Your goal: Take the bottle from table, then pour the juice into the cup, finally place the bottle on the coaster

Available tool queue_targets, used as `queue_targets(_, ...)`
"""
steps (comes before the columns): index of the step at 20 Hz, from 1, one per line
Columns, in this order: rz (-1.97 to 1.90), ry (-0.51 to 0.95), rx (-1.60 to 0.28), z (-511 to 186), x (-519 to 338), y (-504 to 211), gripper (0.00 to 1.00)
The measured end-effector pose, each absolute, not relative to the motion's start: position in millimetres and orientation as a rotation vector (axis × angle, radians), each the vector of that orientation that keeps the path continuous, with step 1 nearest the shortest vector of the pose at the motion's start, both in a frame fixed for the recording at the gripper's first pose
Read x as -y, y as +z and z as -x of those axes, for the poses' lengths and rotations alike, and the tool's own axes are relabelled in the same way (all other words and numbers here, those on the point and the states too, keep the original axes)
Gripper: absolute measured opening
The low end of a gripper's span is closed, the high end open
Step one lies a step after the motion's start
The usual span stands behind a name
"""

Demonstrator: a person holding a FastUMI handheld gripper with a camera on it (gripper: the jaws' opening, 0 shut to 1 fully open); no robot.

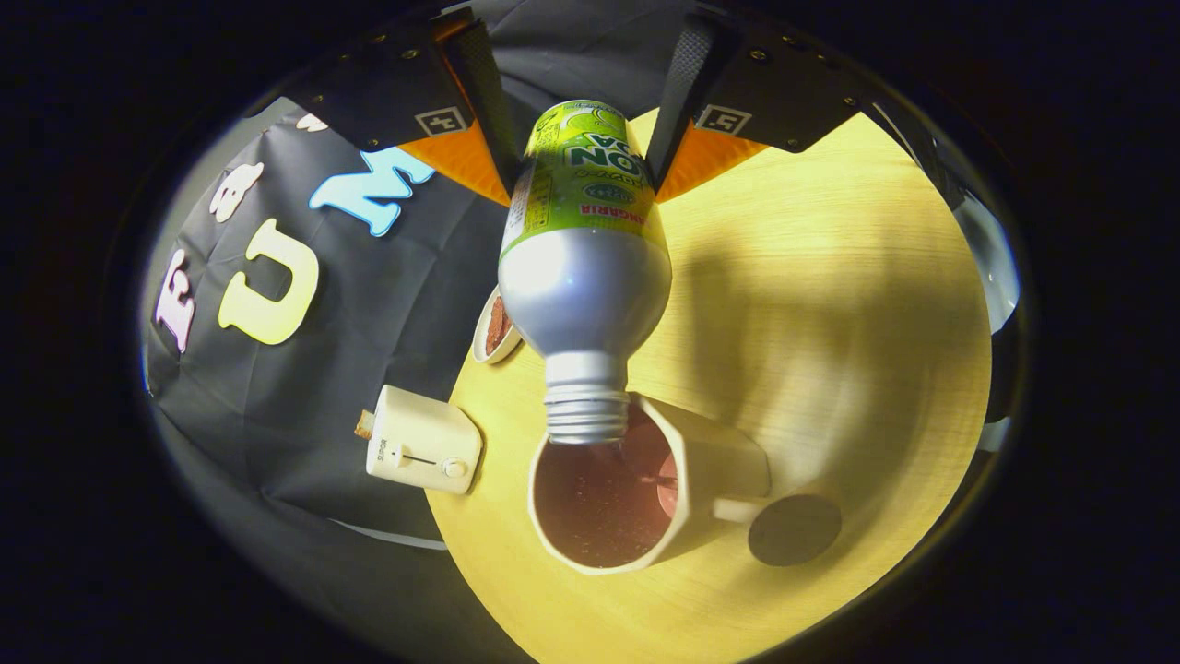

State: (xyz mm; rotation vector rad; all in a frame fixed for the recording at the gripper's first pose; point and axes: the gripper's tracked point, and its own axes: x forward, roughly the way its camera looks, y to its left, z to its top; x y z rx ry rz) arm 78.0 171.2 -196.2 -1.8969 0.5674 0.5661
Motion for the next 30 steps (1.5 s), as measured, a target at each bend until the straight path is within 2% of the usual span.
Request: queue_targets(30, 2.063, 0.565, -0.586, -92, -172, -175, 0.75)
